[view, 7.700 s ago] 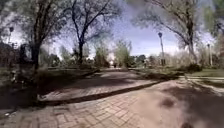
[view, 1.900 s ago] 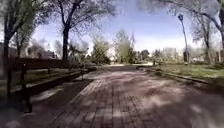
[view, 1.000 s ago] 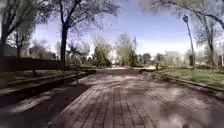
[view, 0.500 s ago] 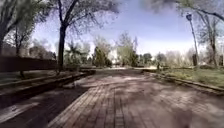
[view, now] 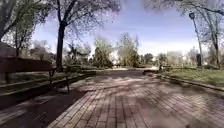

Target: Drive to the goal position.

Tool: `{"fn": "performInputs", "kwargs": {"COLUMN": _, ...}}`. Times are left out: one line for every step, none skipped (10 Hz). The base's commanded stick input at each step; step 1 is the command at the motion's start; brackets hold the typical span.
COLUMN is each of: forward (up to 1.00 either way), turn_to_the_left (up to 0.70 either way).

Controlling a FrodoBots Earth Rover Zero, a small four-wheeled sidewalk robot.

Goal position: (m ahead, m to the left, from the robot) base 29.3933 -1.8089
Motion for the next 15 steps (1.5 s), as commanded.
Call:
{"fn": "performInputs", "kwargs": {"forward": 0.70, "turn_to_the_left": 0.00}}
{"fn": "performInputs", "kwargs": {"forward": 0.70, "turn_to_the_left": 0.00}}
{"fn": "performInputs", "kwargs": {"forward": 0.70, "turn_to_the_left": 0.00}}
{"fn": "performInputs", "kwargs": {"forward": 0.70, "turn_to_the_left": 0.00}}
{"fn": "performInputs", "kwargs": {"forward": 0.70, "turn_to_the_left": 0.00}}
{"fn": "performInputs", "kwargs": {"forward": 0.70, "turn_to_the_left": 0.00}}
{"fn": "performInputs", "kwargs": {"forward": 0.70, "turn_to_the_left": 0.00}}
{"fn": "performInputs", "kwargs": {"forward": 0.70, "turn_to_the_left": 0.00}}
{"fn": "performInputs", "kwargs": {"forward": 0.70, "turn_to_the_left": 0.00}}
{"fn": "performInputs", "kwargs": {"forward": 0.70, "turn_to_the_left": 0.00}}
{"fn": "performInputs", "kwargs": {"forward": 0.70, "turn_to_the_left": 0.00}}
{"fn": "performInputs", "kwargs": {"forward": 0.70, "turn_to_the_left": 0.00}}
{"fn": "performInputs", "kwargs": {"forward": 0.70, "turn_to_the_left": 0.00}}
{"fn": "performInputs", "kwargs": {"forward": 0.70, "turn_to_the_left": 0.00}}
{"fn": "performInputs", "kwargs": {"forward": 0.70, "turn_to_the_left": 0.00}}
